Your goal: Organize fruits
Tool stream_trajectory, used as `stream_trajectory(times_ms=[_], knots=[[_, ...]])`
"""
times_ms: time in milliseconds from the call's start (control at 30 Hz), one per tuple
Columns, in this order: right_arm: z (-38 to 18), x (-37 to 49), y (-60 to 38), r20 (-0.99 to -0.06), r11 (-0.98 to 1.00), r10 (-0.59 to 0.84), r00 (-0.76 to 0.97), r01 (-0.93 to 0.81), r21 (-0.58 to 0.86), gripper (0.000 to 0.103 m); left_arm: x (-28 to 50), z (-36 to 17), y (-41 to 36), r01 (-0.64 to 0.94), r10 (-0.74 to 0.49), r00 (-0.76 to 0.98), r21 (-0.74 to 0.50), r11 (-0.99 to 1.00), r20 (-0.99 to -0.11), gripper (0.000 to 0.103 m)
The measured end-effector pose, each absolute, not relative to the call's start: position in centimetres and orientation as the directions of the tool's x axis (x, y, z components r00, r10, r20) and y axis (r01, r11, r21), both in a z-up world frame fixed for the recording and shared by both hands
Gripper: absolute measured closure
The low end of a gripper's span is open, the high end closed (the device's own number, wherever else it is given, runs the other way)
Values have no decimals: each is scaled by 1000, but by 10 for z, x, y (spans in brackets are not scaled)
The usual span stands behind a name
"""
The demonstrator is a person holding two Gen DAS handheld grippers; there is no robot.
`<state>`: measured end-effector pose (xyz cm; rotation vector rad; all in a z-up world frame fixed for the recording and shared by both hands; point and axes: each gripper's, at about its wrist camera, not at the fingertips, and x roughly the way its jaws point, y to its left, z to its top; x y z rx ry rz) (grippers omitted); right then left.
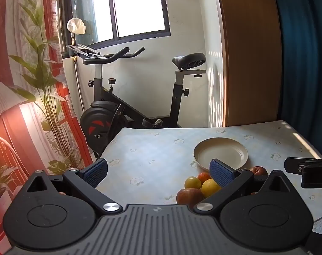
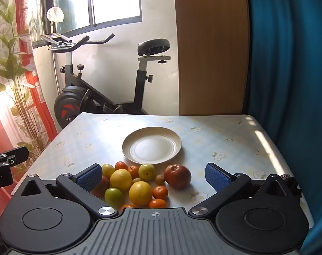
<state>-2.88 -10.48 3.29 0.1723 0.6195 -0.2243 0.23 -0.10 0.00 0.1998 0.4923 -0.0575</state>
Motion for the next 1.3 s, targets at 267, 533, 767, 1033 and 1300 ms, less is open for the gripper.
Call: stream_trajectory(times_ms=[267, 533, 767, 1033, 1300], knots=[[33, -29, -103, -591, 962, -156, 791, 259, 92, 0, 0, 0, -1, 90, -7, 896, 165, 982, -445, 0], [31, -32, -100, -588, 961, -161, 793, 261, 88, 0, -5, 3, 0, 91, -12, 903, 163, 982, -430, 0], [33, -33, -102, -585, 961, -164, 794, 263, 88, 0, -4, 1, 1, 96, -15, 898, 161, 982, -439, 0], [35, -34, -101, -580, 961, -172, 796, 266, 80, 0, -4, 3, 2, 93, -14, 899, 159, 983, -438, 0], [35, -34, -102, -579, 961, -173, 797, 266, 78, 0, -4, 2, 1, 93, -14, 899, 161, 983, -437, 0]])
